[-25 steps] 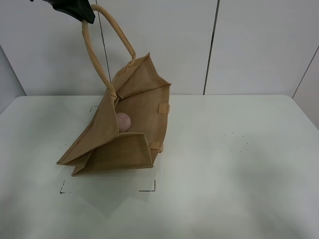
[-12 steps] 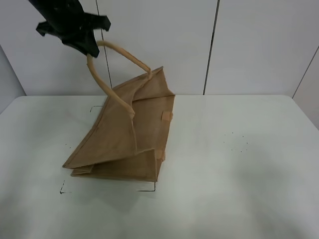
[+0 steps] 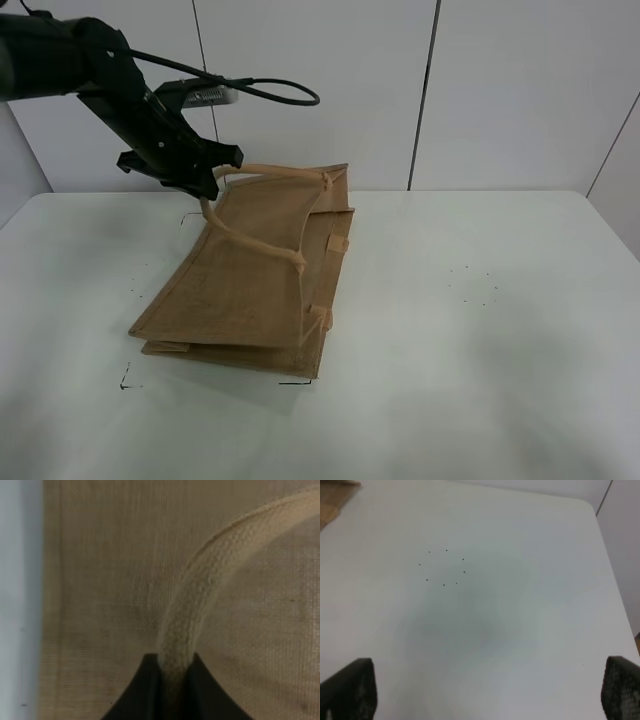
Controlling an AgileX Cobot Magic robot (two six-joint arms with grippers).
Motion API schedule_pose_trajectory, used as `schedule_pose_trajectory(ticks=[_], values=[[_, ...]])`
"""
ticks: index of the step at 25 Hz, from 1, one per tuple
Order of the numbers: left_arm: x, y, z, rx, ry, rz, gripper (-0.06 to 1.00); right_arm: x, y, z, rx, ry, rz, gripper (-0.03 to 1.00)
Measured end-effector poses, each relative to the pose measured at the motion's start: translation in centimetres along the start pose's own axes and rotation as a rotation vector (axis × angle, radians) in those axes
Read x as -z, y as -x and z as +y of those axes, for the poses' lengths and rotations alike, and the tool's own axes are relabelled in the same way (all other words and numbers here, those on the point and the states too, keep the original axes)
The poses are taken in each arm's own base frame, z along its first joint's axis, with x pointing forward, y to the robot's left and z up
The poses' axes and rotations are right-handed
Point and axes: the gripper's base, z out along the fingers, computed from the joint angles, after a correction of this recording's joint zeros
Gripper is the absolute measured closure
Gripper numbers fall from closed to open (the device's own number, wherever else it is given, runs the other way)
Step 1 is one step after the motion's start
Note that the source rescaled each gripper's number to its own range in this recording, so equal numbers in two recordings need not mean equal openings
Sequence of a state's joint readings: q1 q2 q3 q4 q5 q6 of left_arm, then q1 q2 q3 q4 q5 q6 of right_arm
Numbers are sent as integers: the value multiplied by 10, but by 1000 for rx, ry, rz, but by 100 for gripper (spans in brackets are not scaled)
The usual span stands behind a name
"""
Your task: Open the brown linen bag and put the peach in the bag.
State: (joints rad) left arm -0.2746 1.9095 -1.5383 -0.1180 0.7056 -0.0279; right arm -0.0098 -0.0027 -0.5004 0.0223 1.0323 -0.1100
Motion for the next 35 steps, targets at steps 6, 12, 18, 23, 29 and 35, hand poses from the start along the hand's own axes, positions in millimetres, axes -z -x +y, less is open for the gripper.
schedule_pose_trajectory(ticks=[6, 12, 18, 23, 29, 35], values=[[-47, -10, 1, 16, -55, 102, 92, 0, 0, 0, 0, 0, 0, -3], [-58, -15, 1, 11, -72, 145, 31, 0, 0, 0, 0, 0, 0, -3], [-41, -1, -4, -29, -88, 158, 5, 0, 0, 0, 0, 0, 0, -3], [-14, 22, 1, -109, 29, 118, 3, 0, 0, 0, 0, 0, 0, -3], [2, 27, 41, -28, 175, 162, 3, 0, 0, 0, 0, 0, 0, -3], [10, 17, 72, 47, 209, 287, 3, 0, 0, 0, 0, 0, 0, -3]])
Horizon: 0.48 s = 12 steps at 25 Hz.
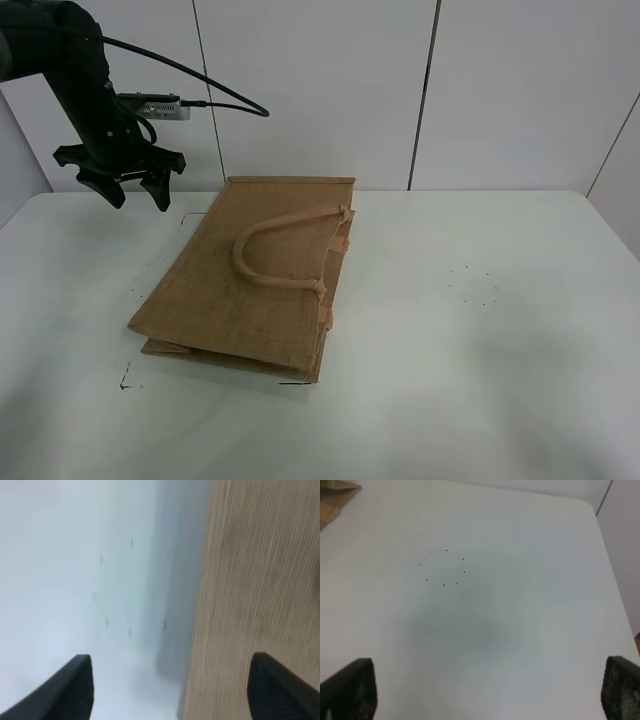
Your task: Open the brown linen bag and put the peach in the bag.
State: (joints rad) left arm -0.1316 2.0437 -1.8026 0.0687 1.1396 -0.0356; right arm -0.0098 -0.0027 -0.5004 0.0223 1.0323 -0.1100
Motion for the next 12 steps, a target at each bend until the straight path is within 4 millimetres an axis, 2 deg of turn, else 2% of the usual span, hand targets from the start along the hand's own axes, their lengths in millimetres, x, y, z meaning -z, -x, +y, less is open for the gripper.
schedule_pose_trajectory(ticks=[7, 12], values=[[3, -7, -4, 14, -51, 31, 3, 0, 0, 0, 0, 0, 0, -3], [25, -37, -4, 14, -65, 37, 3, 0, 0, 0, 0, 0, 0, -3]])
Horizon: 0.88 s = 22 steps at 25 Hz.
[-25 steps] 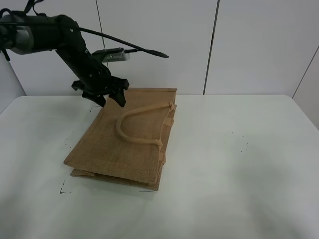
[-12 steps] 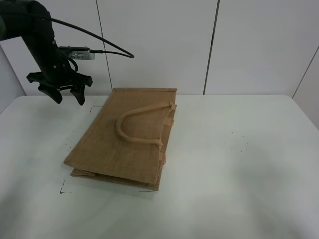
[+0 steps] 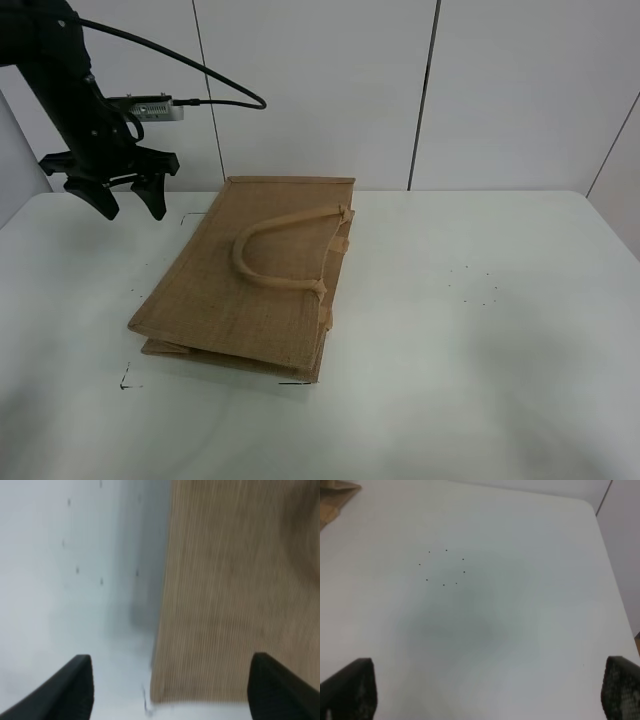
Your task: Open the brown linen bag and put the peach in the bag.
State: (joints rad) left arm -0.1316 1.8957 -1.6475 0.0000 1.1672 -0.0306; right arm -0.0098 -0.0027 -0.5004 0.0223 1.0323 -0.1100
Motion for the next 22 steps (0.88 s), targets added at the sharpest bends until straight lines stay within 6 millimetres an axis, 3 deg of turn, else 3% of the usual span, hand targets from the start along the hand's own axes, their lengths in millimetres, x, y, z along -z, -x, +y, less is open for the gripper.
schedule_pose_trajectory(ticks=[5, 10, 16, 22], values=[[21, -59, 2, -16, 1, 24, 3, 0, 0, 0, 0, 0, 0, -3], [28, -127, 4, -22, 2, 58, 3, 0, 0, 0, 0, 0, 0, -3], [15, -211, 8, -49, 1, 68, 3, 0, 0, 0, 0, 0, 0, -3], [-5, -275, 12, -61, 1, -67, 3, 0, 0, 0, 0, 0, 0, -3]])
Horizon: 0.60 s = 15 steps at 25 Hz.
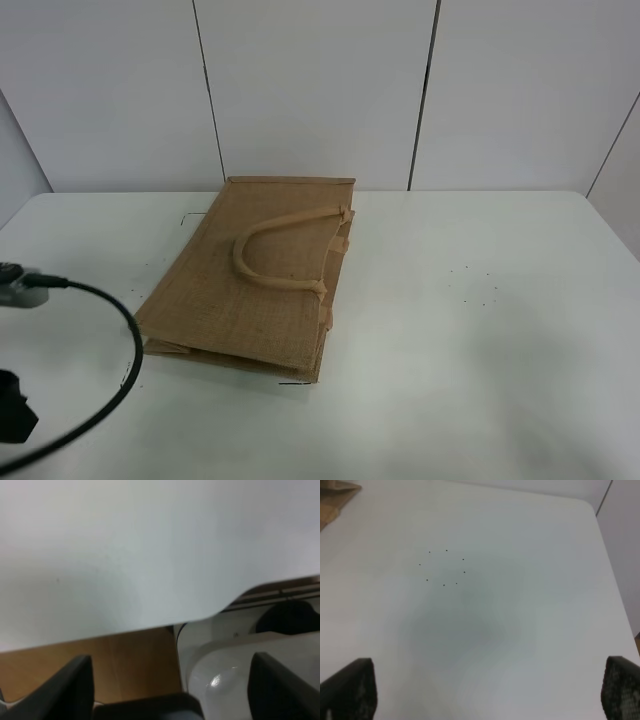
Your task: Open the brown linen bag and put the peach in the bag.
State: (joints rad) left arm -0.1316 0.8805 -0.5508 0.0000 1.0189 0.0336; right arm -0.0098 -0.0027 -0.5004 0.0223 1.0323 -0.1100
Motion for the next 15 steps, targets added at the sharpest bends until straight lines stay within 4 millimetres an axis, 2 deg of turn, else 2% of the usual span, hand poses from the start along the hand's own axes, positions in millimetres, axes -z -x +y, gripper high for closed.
schedule_pose_trajectory(ticks=[8, 15], values=[[24, -44, -9, -15, -78, -264, 3, 0, 0, 0, 0, 0, 0, -3], [37, -64, -9, -51, -63, -422, 3, 0, 0, 0, 0, 0, 0, -3]])
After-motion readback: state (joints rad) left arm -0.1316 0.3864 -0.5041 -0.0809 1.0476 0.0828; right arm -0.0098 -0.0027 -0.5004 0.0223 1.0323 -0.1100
